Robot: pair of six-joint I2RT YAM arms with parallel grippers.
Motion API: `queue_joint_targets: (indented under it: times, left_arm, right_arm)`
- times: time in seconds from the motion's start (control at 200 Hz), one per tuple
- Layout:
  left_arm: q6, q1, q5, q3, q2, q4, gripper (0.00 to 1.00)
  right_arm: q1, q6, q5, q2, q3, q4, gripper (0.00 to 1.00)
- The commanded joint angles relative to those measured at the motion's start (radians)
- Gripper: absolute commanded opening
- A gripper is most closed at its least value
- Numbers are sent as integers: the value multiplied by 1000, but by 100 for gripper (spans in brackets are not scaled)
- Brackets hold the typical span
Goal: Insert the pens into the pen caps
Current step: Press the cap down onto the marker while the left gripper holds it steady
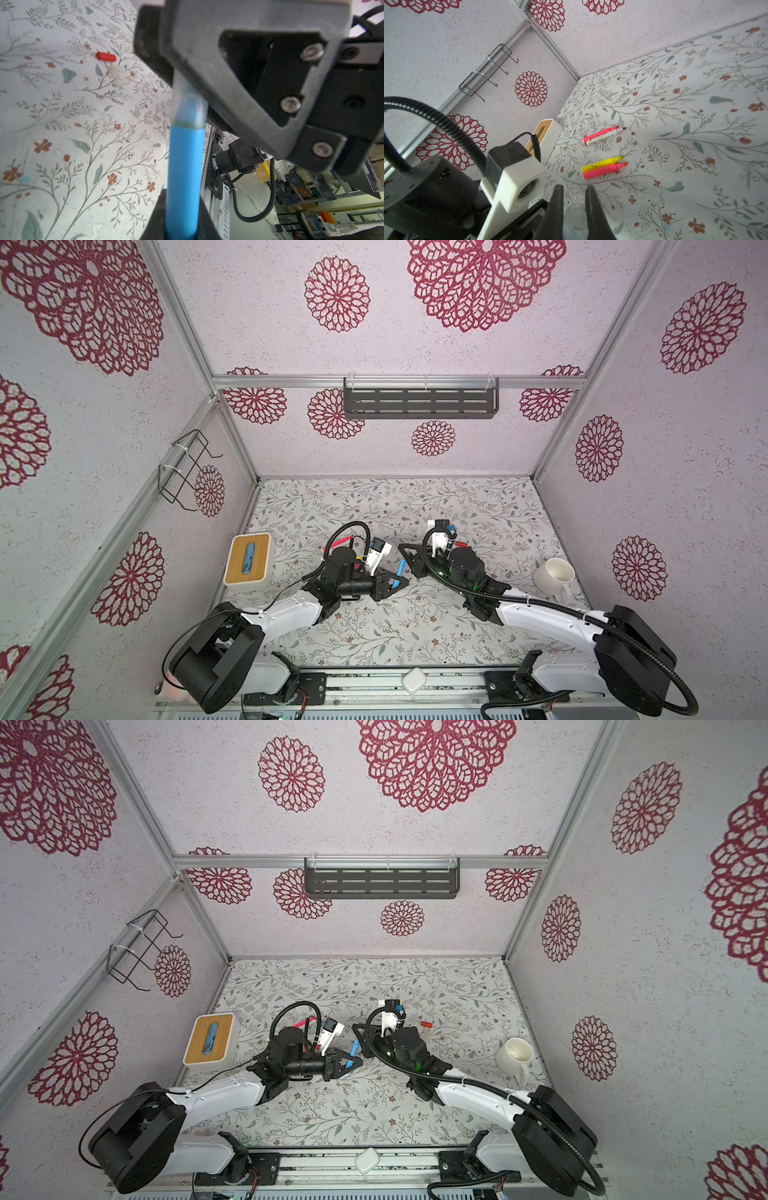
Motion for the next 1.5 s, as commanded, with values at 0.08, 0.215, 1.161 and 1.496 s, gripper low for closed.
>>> queue_joint_targets:
  times: [0.08, 0.215, 1.161, 1.496]
  left_arm:
    - [-77, 80, -316, 78, -12, 222, 0]
    - [-16, 34, -358, 59, -55, 112, 0]
    - [94, -181, -576, 81, -68, 43, 0]
    - [94, -191, -566, 81, -53, 66, 0]
  right_arm:
    - [6, -279, -306, -139, 44, -537, 43]
    - [-120, -319, -306, -280, 71, -518, 54]
    - [-160, -327, -410, -39, 279, -421, 50]
    - [-160, -311, -436, 23, 284, -386, 37]
